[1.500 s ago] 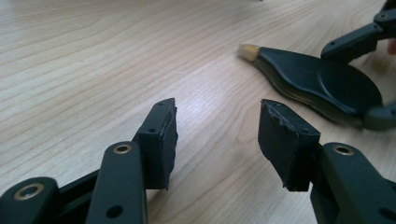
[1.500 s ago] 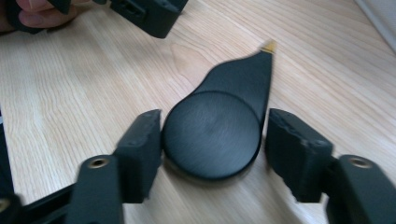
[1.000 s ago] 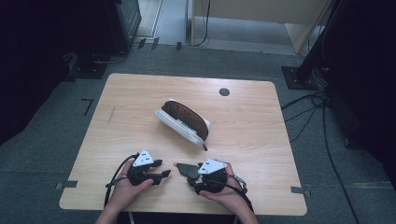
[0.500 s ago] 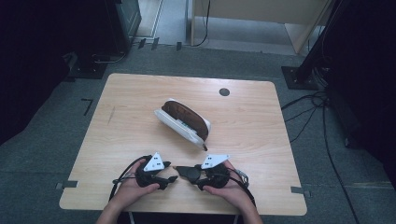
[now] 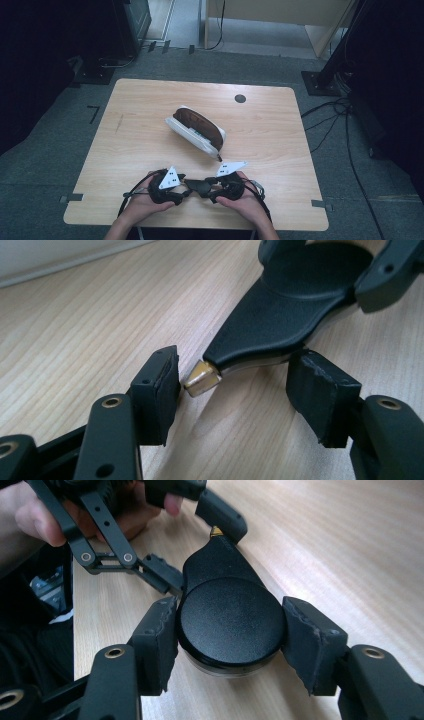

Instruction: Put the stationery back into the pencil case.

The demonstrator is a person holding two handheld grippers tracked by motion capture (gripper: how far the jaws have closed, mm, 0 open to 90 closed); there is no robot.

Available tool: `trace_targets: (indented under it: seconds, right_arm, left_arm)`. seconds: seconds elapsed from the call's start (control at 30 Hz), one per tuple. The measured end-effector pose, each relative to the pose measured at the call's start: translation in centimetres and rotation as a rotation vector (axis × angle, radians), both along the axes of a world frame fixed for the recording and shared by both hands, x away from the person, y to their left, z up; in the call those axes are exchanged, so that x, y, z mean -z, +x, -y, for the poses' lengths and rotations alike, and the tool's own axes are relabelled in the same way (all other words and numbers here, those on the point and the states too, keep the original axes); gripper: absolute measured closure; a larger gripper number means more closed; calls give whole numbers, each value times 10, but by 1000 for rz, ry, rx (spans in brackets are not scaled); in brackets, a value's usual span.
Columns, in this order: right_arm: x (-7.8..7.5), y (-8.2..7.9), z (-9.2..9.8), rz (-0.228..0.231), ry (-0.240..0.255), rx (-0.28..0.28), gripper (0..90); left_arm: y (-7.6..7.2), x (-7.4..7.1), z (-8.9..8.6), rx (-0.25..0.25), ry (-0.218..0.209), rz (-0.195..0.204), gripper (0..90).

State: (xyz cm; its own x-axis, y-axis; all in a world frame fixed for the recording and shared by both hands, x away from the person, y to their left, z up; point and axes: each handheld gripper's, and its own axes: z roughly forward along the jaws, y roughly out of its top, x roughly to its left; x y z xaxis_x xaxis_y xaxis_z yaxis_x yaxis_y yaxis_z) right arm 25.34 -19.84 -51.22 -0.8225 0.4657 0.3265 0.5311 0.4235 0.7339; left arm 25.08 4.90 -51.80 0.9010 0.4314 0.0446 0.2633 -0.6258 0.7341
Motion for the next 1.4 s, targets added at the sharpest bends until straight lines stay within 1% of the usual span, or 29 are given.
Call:
trace_targets:
  seconds: [0.07, 0.13, 0.2, 0.33, 0.37, 0.43, 0.5, 0.57, 0.6, 0.63, 0.7, 0.8, 0.9, 0.93, 0.97, 1.0, 1.03, 1.07, 1.1, 1.17, 1.23, 1.3, 1.33, 1.4]
  right_arm:
    - [1, 1, -1, -8, 3, 1, 414]
    - [0, 2, 0, -26, 13, 2, 413]
    - [0, 2, -1, -42, 15, 2, 414]
    - [0, 3, 1, -56, 30, 11, 413]
    - [0, 3, 1, -56, 37, 14, 413]
    - [-2, 4, 4, -61, 65, 26, 413]
    - [-3, 5, 6, -63, 79, 31, 413]
    - [-2, 5, 6, -53, 75, 38, 410]
    - [-1, 5, 7, -50, 65, 45, 409]
    - [0, 5, 7, -47, 66, 46, 409]
    - [0, 5, 7, -34, 68, 48, 408]
    - [-1, 4, 7, -3, 69, 44, 398]
    - [1, 4, 7, 19, 54, 35, 376]
    - [2, 4, 6, 26, 42, 33, 426]
    - [4, 3, 5, 49, 12, 43, 443]
    - [6, 3, 4, 57, -15, 42, 443]
    - [9, 2, 3, 65, -27, 39, 447]
    - [10, 2, 3, 69, -30, 44, 456]
    - [11, 2, 4, 76, -24, 45, 466]
    - [11, 2, 5, 74, -12, 45, 475]
    - [10, 2, 6, 99, -8, 35, 485]
    - [10, 1, 7, 111, -10, 27, 493]
    - [9, 0, 7, 126, -12, 20, 499]
    - [9, -1, 7, 141, -12, 9, 508]
  left_arm:
    - [-1, 0, 0, 7, 3, 11, 395]
    - [-3, 0, 1, 21, 12, 36, 426]
    - [-5, 0, 2, 19, 12, 49, 432]
    - [-4, 0, 2, 20, 8, 41, 453]
    - [-4, 0, 1, 16, 8, 37, 475]
    - [-3, 0, -1, 9, -3, 16, 528]
    - [-3, 0, -1, 11, -5, 14, 563]
    - [-3, 0, -1, 18, -10, 10, 617]
    - [-3, 0, -1, 22, -9, 14, 626]
    - [-3, 0, -1, 25, -9, 11, 635]
    - [-3, -1, -2, 31, -9, 1, 661]
    - [-2, -1, -3, 49, -17, -18, 711]
    - [-1, -1, -3, 62, -28, -43, 745]
    - [0, -1, -4, 65, -31, -50, 765]
    - [0, -1, -4, 66, -33, -51, 769]
    - [0, -1, -3, 68, -34, -53, 773]
    - [0, -1, -4, 71, -35, -55, 774]
    - [1, -1, -4, 73, -38, -61, 776]
    - [1, -1, -4, 75, -42, -71, 777]
    - [2, -1, -5, 80, -47, -78, 781]
    - [3, 0, -5, 86, -54, -90, 783]
    - [4, 0, -6, 93, -58, -104, 783]
    - [4, -1, -7, 93, -59, -111, 782]
    - [5, 0, -7, 92, -65, -122, 776]
